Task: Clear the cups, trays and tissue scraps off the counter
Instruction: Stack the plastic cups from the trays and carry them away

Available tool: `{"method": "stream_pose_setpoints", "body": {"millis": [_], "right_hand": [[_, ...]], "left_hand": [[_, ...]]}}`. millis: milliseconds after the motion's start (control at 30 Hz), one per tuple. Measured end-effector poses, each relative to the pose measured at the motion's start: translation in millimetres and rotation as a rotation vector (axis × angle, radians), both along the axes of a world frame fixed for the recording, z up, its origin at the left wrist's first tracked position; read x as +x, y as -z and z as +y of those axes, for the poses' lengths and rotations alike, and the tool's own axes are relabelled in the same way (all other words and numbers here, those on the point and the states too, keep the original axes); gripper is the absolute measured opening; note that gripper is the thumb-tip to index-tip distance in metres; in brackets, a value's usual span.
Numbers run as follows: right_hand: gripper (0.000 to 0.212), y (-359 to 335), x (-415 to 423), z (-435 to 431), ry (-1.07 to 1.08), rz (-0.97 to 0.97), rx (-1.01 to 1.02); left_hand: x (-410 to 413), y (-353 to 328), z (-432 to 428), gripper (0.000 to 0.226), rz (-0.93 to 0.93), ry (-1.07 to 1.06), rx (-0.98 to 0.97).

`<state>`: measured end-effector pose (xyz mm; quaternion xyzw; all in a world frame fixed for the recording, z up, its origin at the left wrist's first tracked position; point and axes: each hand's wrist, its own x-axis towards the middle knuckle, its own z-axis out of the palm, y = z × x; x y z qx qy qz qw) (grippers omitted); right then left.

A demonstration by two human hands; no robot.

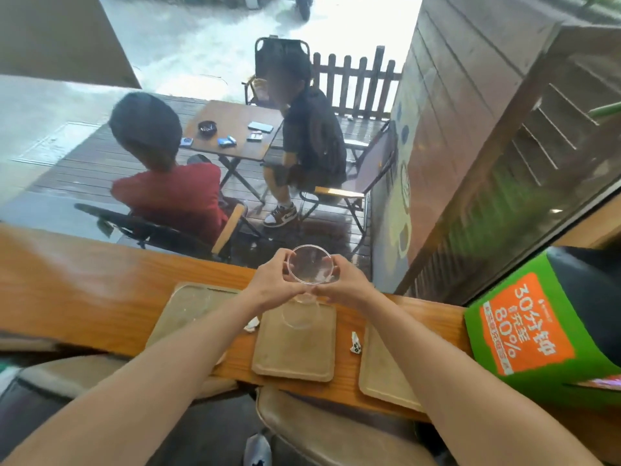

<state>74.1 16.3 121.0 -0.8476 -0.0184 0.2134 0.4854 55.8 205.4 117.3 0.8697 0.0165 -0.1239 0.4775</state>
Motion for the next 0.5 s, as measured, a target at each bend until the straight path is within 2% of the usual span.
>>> {"method": "stream_pose_setpoints", "body": {"millis": [167, 333, 500], "right_hand": [[0.056, 9.6, -4.5, 9.7, -0.027, 0.052, -0.034], [0.062, 21.5, -6.2, 13.9, -0.026, 0.101, -0.072], [0.07, 37.5, -9.9, 17.3, -0.014, 0.095, -0.159]], "left_hand": [[-11.0, 17.2, 3.1, 0.064, 0.012, -0.036, 0.025], [-14.3, 35.2, -0.8, 0.083, 0.062, -0.051, 0.04], [-15.9, 54.4, -3.6, 0.071, 0.091, -0.055, 0.063]]}}
